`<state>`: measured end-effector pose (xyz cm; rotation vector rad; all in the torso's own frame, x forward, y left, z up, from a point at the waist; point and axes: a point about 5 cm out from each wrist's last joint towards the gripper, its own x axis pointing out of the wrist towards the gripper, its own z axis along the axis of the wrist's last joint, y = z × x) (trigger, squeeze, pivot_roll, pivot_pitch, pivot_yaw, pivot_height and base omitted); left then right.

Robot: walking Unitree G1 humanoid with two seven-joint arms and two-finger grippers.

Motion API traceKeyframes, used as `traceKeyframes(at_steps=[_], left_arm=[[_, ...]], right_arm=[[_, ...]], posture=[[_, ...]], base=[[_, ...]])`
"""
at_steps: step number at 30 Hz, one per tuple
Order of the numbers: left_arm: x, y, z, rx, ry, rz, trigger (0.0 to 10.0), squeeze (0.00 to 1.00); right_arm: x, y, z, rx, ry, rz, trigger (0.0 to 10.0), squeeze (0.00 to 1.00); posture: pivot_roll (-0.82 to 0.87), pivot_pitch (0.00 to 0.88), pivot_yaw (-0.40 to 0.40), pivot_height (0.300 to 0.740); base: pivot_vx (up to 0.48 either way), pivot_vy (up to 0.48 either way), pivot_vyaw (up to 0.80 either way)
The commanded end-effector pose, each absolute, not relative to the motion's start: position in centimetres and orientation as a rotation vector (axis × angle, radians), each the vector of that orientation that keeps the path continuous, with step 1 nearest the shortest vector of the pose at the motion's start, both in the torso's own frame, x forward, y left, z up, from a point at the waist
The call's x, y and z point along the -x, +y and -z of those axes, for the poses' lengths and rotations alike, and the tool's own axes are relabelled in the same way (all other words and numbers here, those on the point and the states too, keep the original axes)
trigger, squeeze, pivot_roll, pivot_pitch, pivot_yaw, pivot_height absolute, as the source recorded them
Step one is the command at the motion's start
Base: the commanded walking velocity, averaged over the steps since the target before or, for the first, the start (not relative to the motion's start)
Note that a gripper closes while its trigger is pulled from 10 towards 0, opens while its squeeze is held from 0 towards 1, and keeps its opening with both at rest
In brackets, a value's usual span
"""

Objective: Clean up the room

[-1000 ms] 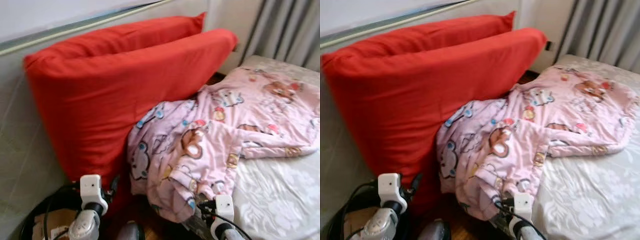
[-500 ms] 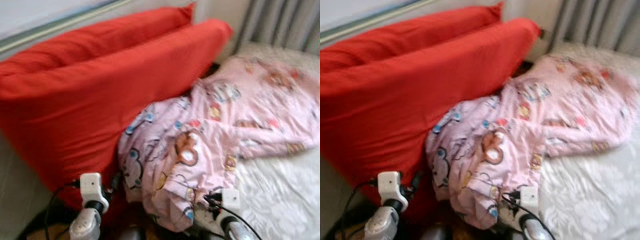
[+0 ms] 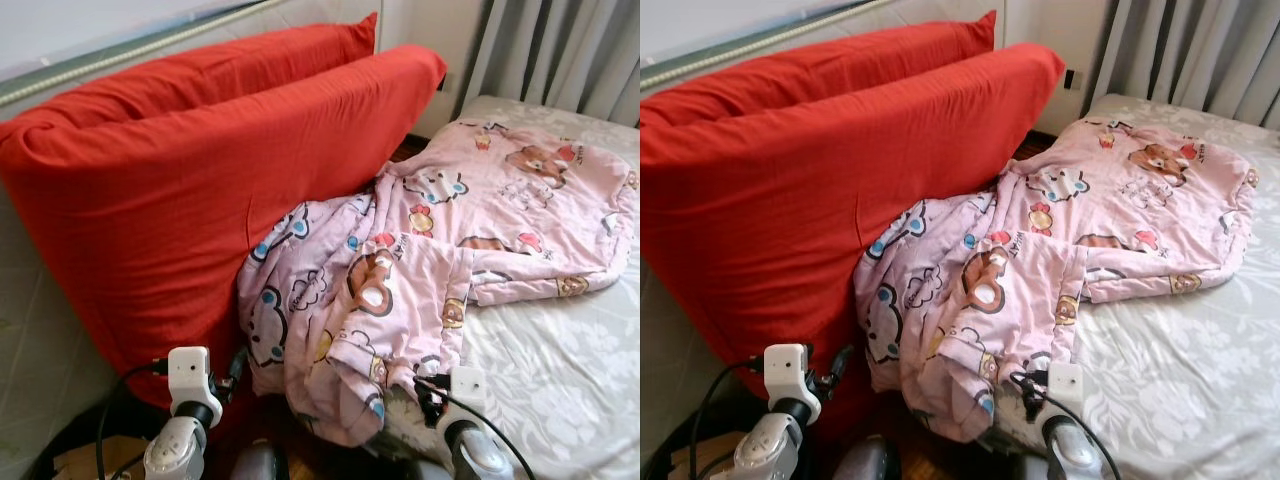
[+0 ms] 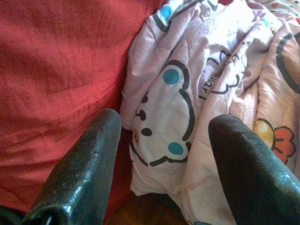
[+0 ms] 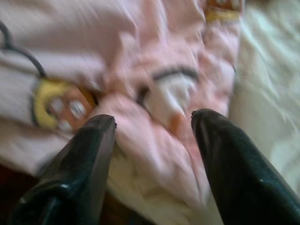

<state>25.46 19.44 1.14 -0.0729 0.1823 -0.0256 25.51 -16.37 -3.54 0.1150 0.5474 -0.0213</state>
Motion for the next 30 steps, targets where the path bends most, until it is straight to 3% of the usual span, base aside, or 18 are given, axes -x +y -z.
traceKeyframes(at_steps=[1, 8, 9, 10, 18, 30], left_arm=[[-26.0, 19.6, -1.7, 0.073, 0.168, 0.03, 10.0, 0.0], [-27.3, 19.9, -3.8, 0.115, 0.094, 0.0, 10.0, 0.0], [-27.5, 19.9, -4.0, 0.122, 0.088, -0.001, 10.0, 0.0], [-27.7, 19.8, -4.5, 0.133, 0.074, -0.003, 10.0, 0.0], [-27.4, 19.1, -5.7, 0.169, 0.04, -0.001, 10.0, 0.0], [-26.8, 19.0, -6.1, 0.174, 0.049, 0.0, 10.0, 0.0]], right_arm=[[-26.5, -16.1, 2.8, -0.098, 0.523, 0.013, 10.0, 1.0], [-28.1, -15.7, 1.5, -0.055, 0.487, -0.005, 10.0, 1.0], [-28.2, -15.7, 1.4, -0.033, 0.483, -0.007, 10.0, 0.63], [-28.7, -15.7, 1.0, 0.011, 0.467, -0.021, 10.0, 0.0], [-29.7, -16.6, 0.0, 0.078, 0.447, 0.011, 10.0, 0.0], [-28.7, -16.5, 1.1, 0.046, 0.507, 0.03, 10.0, 0.0]], posture=[[0.08, 0.07, 0.032, 0.634], [0.09, 0.122, 0.035, 0.634], [0.09, 0.134, 0.034, 0.634], [0.09, 0.153, 0.032, 0.634], [0.1, 0.233, 0.019, 0.634], [0.11, 0.289, 0.021, 0.634]], base=[[0.0, 0.0, 0.0], [0.0, 0.0, 0.0], [0.0, 0.0, 0.0], [0.0, 0.0, 0.0], [0.0, 0.0, 0.0], [0.0, 0.0, 0.0]])
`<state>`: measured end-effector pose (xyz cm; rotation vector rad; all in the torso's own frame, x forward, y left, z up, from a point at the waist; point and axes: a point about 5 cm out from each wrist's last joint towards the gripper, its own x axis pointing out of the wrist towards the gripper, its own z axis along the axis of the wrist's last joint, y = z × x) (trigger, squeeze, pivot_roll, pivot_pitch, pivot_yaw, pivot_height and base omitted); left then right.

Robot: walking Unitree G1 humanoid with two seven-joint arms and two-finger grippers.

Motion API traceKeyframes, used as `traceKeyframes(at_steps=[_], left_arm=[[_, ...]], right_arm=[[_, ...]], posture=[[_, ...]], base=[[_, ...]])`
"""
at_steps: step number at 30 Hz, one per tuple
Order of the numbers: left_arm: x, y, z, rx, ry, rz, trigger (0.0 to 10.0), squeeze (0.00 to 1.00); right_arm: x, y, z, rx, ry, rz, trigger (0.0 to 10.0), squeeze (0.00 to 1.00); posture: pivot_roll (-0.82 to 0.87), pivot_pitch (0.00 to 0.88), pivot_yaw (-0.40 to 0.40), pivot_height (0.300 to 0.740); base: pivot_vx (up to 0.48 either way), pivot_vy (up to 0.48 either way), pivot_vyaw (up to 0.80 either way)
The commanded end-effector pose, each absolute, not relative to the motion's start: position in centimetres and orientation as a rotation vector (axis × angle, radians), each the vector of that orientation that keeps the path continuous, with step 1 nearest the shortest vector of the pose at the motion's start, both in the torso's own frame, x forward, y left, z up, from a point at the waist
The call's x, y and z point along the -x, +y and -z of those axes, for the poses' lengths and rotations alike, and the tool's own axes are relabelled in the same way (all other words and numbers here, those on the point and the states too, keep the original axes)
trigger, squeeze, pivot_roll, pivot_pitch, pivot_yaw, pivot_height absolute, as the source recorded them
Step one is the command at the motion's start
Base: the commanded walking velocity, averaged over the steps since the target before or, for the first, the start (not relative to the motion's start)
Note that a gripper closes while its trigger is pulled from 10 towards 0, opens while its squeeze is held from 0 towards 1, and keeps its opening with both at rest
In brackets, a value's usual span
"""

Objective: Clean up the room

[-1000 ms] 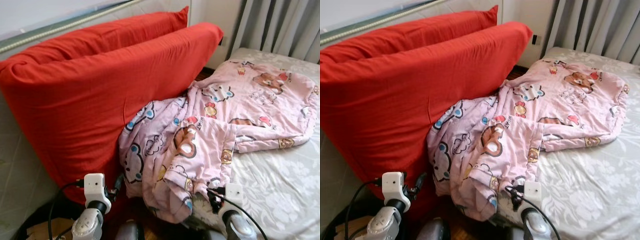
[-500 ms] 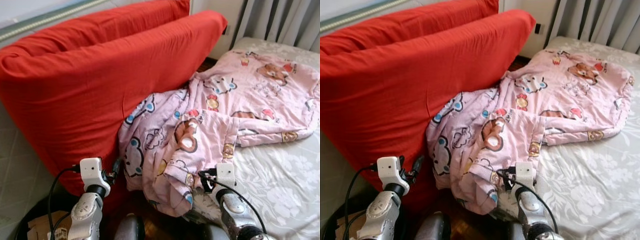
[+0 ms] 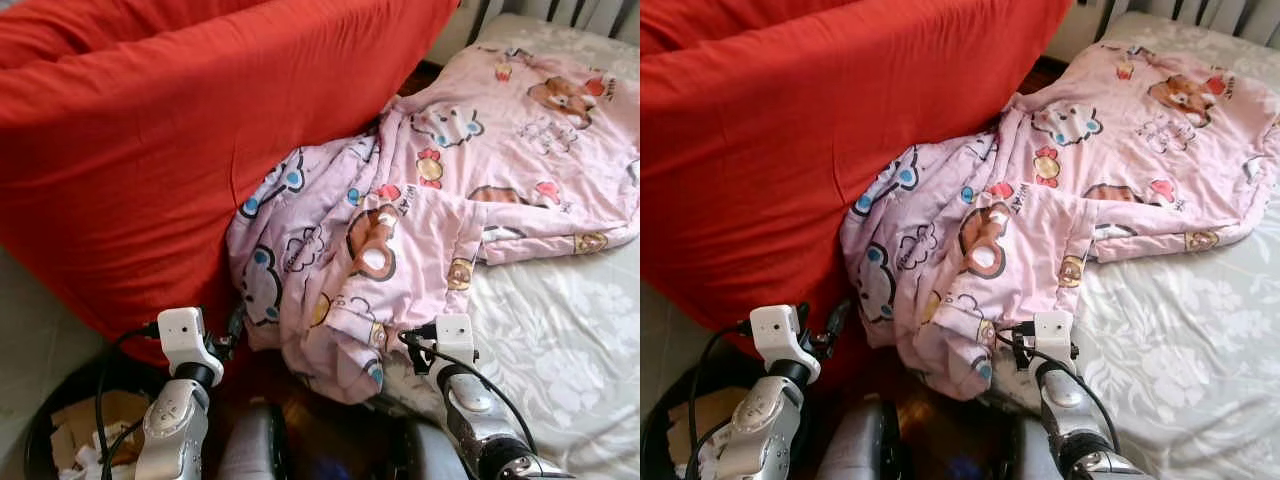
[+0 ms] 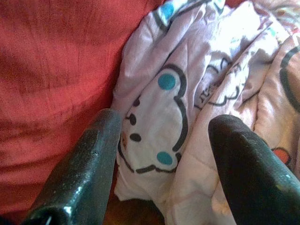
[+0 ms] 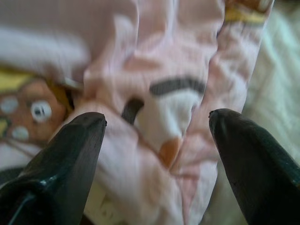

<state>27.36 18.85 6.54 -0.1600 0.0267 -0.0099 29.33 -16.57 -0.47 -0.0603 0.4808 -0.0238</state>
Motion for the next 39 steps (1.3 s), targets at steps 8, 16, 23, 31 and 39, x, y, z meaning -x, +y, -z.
traceKeyframes(at_steps=[8, 16, 23, 31, 39], left_arm=[[-26.2, 19.0, -5.8, 0.176, 0.075, -0.004, 10.0, 0.0], [-26.1, 19.0, -5.9, 0.173, 0.087, -0.001, 10.0, 0.0], [-25.7, 19.1, -5.7, 0.203, 0.098, -0.022, 10.0, 0.0], [-25.6, 19.2, -5.7, 0.201, 0.103, -0.025, 10.0, 0.0], [-25.8, 19.5, -5.8, 0.259, 0.101, -0.065, 10.0, 0.0]], right_arm=[[-27.8, -16.0, 2.0, 0.053, 0.557, 0.016, 10.0, 0.0], [-27.3, -15.3, 2.5, 0.05, 0.58, -0.008, 10.0, 0.0], [-27.1, -15.5, 2.6, 0.083, 0.576, 0.002, 10.0, 0.0], [-27.6, -16.0, 2.0, 0.127, 0.529, 0.027, 10.0, 0.0], [-27.5, -16.1, 2.2, 0.161, 0.544, 0.022, 10.0, 0.0]], posture=[[0.11, 0.297, 0.023, 0.634], [0.11, 0.284, 0.03, 0.634], [0.12, 0.29, 0.03, 0.634], [0.12, 0.291, 0.03, 0.634], [0.12, 0.287, 0.025, 0.634]], base=[[0.0, 0.0, 0.0], [0.0, 0.0, 0.0], [0.0, 0.0, 0.0], [0.0, 0.0, 0.0], [0.0, 0.0, 0.0]])
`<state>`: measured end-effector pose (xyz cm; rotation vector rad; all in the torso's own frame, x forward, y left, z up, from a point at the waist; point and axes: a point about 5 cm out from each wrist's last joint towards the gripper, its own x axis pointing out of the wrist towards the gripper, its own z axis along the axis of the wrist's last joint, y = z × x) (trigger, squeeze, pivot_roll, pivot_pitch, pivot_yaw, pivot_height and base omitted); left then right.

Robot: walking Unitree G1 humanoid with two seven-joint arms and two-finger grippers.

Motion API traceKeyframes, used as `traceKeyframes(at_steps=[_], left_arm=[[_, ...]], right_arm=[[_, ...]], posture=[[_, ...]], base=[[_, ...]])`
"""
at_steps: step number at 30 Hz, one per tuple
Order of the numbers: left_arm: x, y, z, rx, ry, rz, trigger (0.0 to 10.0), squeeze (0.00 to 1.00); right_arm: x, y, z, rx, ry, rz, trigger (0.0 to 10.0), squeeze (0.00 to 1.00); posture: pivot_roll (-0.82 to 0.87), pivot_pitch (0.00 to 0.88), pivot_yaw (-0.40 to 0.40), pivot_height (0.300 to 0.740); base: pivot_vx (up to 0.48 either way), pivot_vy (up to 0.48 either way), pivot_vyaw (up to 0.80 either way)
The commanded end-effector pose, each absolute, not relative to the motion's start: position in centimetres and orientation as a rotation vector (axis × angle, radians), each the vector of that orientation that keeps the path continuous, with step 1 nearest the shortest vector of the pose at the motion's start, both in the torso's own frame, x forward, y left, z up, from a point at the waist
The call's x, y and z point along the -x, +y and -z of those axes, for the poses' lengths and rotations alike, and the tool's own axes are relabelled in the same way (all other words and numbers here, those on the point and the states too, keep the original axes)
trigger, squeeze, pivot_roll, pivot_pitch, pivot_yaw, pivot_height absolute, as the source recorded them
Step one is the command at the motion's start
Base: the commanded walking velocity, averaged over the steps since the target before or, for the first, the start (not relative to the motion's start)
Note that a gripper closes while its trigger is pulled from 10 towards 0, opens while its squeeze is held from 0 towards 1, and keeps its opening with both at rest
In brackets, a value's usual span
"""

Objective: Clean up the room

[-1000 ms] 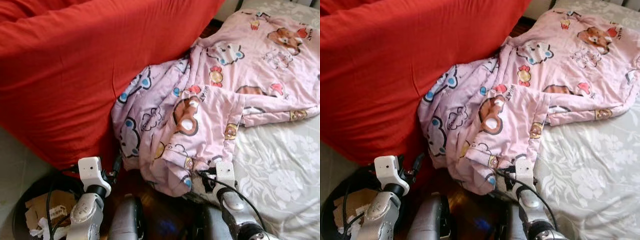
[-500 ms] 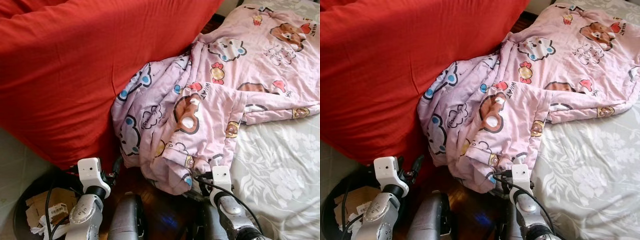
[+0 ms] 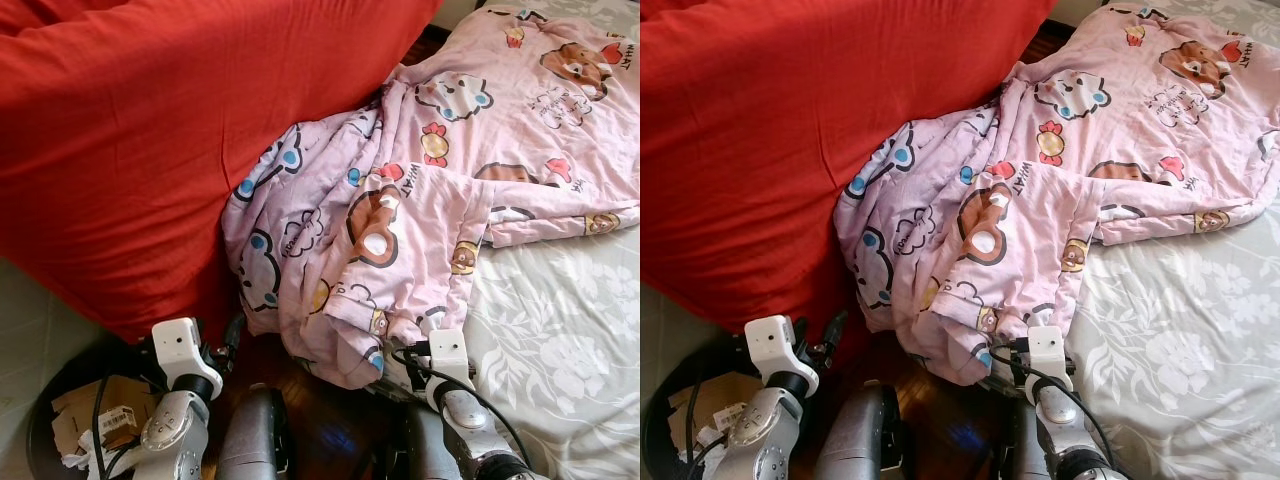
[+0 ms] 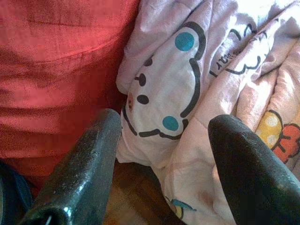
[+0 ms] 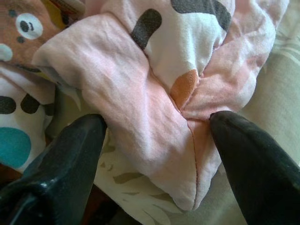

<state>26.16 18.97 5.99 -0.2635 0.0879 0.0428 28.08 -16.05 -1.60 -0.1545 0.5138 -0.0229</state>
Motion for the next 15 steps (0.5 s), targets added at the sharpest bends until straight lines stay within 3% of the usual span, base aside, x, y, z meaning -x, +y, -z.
traceKeyframes(at_steps=[1, 15], left_arm=[[-25.7, 19.6, -5.8, 0.258, 0.102, -0.066, 10.0, 0.0], [-25.1, 19.4, -5.6, 0.258, 0.116, -0.065, 10.0, 0.0]], right_arm=[[-27.4, -16.1, 2.2, 0.166, 0.55, 0.022, 10.0, 0.0], [-27.2, -17.2, 2.5, 0.203, 0.58, 0.07, 10.0, 0.0]], posture=[[0.11, 0.286, 0.027, 0.634], [0.12, 0.305, 0.025, 0.634]], base=[[0.0, 0.0, 0.0], [0.0, 0.0, 0.0]])
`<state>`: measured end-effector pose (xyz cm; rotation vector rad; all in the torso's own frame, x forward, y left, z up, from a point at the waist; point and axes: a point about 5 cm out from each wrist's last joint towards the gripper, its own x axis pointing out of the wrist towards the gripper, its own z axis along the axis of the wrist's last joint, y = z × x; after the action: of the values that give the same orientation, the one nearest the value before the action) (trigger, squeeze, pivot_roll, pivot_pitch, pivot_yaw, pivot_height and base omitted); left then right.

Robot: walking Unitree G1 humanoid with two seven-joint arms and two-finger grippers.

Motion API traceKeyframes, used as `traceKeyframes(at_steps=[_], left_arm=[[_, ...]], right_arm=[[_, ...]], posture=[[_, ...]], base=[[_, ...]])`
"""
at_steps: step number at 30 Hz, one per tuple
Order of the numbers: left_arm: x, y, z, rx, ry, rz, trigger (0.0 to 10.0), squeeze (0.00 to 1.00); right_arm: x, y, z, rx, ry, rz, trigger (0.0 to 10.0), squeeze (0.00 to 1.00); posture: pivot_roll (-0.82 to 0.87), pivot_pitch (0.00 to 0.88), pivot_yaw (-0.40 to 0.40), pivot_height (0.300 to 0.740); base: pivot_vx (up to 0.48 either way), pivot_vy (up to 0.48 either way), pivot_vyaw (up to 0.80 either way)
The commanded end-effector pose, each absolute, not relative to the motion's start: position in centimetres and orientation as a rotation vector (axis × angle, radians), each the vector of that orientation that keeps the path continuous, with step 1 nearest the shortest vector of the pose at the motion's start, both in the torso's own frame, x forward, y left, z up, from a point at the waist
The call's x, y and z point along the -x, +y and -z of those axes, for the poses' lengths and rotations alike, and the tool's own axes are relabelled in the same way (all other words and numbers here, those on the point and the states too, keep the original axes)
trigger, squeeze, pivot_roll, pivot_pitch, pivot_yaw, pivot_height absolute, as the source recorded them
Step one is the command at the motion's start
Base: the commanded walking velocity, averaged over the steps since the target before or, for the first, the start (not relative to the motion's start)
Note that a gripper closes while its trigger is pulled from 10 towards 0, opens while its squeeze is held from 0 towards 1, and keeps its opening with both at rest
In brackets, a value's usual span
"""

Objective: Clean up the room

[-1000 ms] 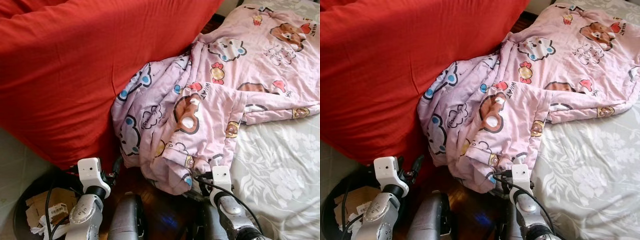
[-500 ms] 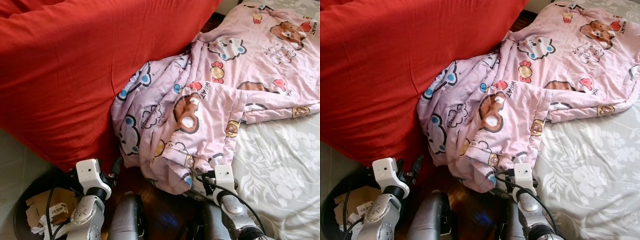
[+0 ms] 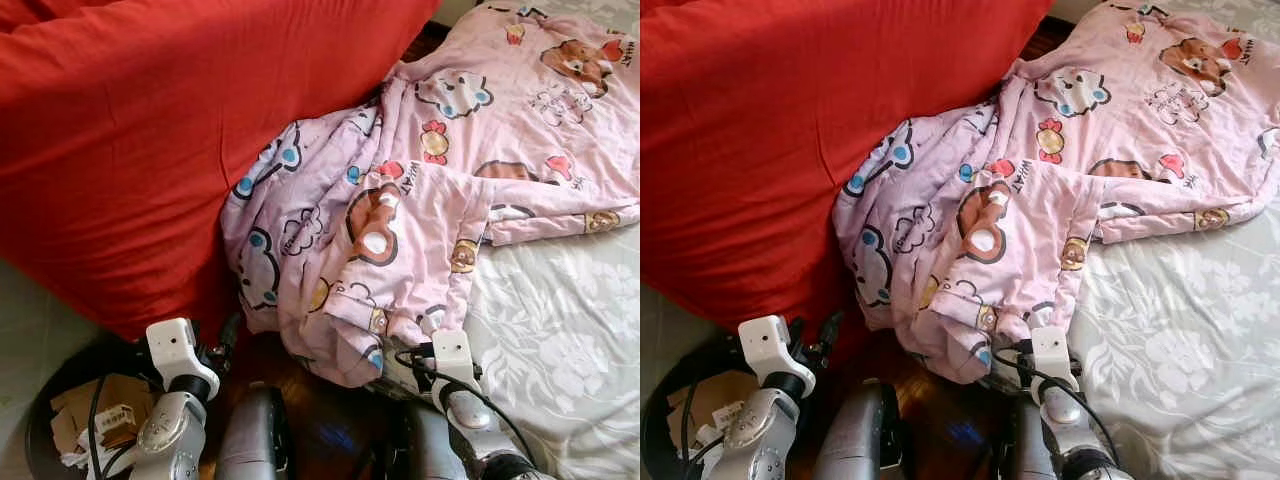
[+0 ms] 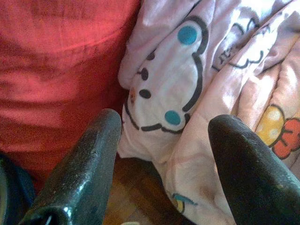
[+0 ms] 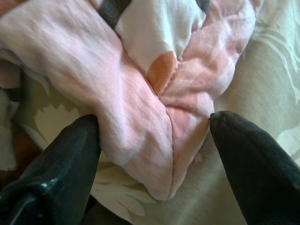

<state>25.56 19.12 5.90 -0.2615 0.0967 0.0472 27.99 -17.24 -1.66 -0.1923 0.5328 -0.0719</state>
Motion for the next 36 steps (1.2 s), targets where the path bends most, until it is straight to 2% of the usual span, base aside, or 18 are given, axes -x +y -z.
traceKeyframes(at_steps=[1, 3, 4, 5, 36], left_arm=[[-25.0, 19.4, -5.6, 0.259, 0.117, -0.065, 10.0, 0.0], [-24.9, 19.3, -5.6, 0.258, 0.118, -0.064, 10.0, 0.0], [-24.9, 19.3, -5.6, 0.258, 0.117, -0.063, 10.0, 0.0], [-24.9, 19.2, -5.6, 0.259, 0.117, -0.063, 10.0, 0.0], [-25.4, 19.0, -5.4, 0.238, 0.127, -0.054, 10.0, 0.0]], right_arm=[[-27.2, -17.3, 2.5, 0.212, 0.584, 0.074, 10.0, 0.0], [-27.1, -17.5, 2.5, 0.215, 0.587, 0.079, 10.0, 0.0], [-27.1, -17.5, 2.6, 0.222, 0.592, 0.079, 7.0, 0.0], [-27.0, -17.6, 2.6, 0.229, 0.601, 0.08, 0.0, 0.0], [-27.6, -16.4, 2.1, 0.163, 0.554, 0.025, 0.0, 0.0]], posture=[[0.12, 0.308, 0.023, 0.634], [0.12, 0.311, 0.022, 0.634], [0.12, 0.312, 0.022, 0.634], [0.13, 0.314, 0.022, 0.634], [0.12, 0.289, 0.019, 0.634]], base=[[0.0, 0.0, 0.0], [0.0, 0.0, 0.0], [0.0, 0.0, 0.0], [0.0, 0.0, 0.0], [0.0, 0.0, 0.0]])
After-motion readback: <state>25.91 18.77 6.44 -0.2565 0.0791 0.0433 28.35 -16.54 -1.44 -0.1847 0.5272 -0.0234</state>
